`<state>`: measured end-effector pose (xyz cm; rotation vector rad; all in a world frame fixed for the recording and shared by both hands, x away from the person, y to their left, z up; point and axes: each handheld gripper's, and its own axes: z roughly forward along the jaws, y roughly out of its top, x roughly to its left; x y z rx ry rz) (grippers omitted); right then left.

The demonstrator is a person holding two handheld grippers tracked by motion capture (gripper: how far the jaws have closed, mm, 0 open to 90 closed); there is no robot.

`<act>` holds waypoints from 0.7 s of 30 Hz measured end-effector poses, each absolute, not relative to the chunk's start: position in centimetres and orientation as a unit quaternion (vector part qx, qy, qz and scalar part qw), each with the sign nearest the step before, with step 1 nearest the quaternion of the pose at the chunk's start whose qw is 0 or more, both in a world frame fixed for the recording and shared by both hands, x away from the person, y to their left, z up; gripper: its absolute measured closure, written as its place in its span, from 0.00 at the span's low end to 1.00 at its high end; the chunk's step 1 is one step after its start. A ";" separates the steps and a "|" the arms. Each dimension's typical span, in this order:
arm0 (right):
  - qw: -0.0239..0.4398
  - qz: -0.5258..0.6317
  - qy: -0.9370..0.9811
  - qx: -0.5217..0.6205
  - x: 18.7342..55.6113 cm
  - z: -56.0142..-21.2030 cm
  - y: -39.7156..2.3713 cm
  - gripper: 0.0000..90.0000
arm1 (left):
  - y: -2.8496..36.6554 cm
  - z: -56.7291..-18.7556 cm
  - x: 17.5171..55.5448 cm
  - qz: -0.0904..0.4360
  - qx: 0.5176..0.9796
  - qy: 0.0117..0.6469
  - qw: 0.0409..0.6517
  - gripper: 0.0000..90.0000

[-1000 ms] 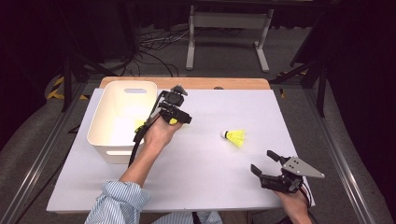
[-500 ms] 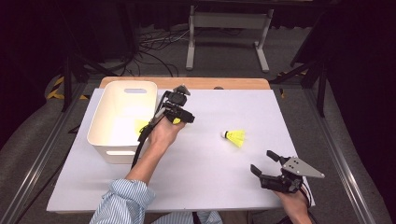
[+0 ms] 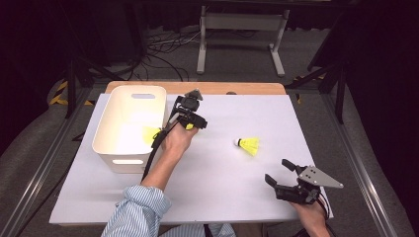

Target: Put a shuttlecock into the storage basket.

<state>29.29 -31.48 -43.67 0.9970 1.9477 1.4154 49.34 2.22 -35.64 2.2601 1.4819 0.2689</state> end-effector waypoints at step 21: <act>0.262 0.524 0.724 0.364 29.3 -43.7 -31.4 0.19 | 1.8 -38.1 51.6 0.107 0.798 0.568 0.173 0.40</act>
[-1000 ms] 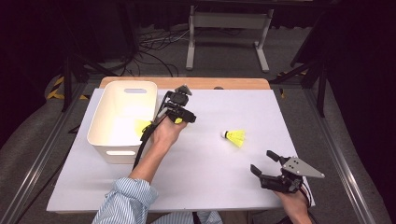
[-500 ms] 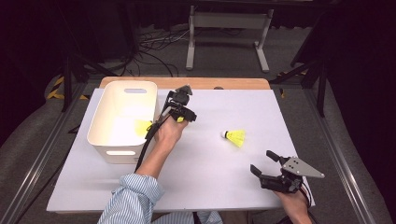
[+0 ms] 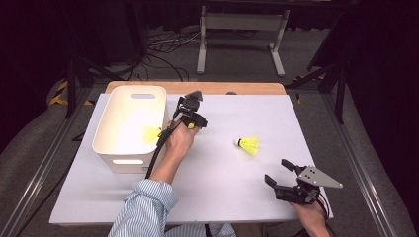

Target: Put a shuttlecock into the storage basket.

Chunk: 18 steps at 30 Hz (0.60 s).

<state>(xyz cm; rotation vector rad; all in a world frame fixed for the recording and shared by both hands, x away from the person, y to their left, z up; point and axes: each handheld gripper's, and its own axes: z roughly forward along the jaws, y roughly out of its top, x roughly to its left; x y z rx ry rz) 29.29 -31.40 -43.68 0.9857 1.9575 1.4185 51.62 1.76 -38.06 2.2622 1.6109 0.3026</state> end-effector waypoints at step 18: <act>0.260 0.526 0.726 0.359 29.2 -43.7 -31.3 0.19 | 1.7 -39.6 52.5 0.111 0.798 0.573 0.152 0.39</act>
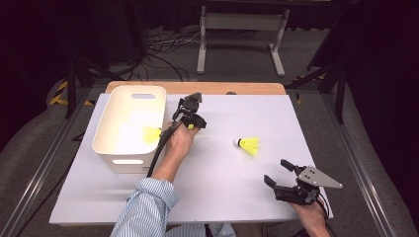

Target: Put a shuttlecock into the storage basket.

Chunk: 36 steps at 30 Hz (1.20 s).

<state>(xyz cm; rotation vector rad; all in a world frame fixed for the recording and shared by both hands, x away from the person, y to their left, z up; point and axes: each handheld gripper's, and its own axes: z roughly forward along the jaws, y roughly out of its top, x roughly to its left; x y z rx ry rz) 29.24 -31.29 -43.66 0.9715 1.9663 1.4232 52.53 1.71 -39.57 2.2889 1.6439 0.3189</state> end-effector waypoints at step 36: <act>0.258 0.526 0.729 0.354 29.2 -43.7 -31.1 0.19 | 2.0 -40.3 52.9 0.112 0.811 0.561 0.125 0.45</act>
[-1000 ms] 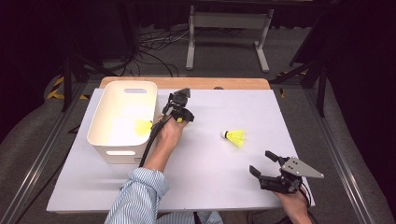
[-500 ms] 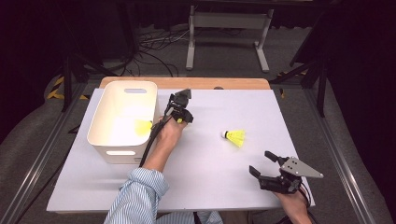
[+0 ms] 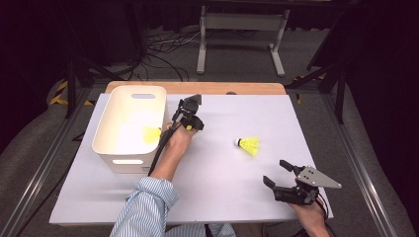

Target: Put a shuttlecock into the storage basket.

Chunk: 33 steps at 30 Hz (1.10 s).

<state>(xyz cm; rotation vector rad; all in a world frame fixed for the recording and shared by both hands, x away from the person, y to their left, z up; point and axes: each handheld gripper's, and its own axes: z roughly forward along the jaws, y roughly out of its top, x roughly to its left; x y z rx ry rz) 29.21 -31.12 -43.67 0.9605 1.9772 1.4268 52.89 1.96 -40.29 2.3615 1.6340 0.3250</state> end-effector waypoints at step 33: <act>0.252 0.527 0.731 0.352 29.3 -43.7 -31.0 0.18 | 1.9 -40.9 53.3 0.122 0.799 0.580 0.102 0.39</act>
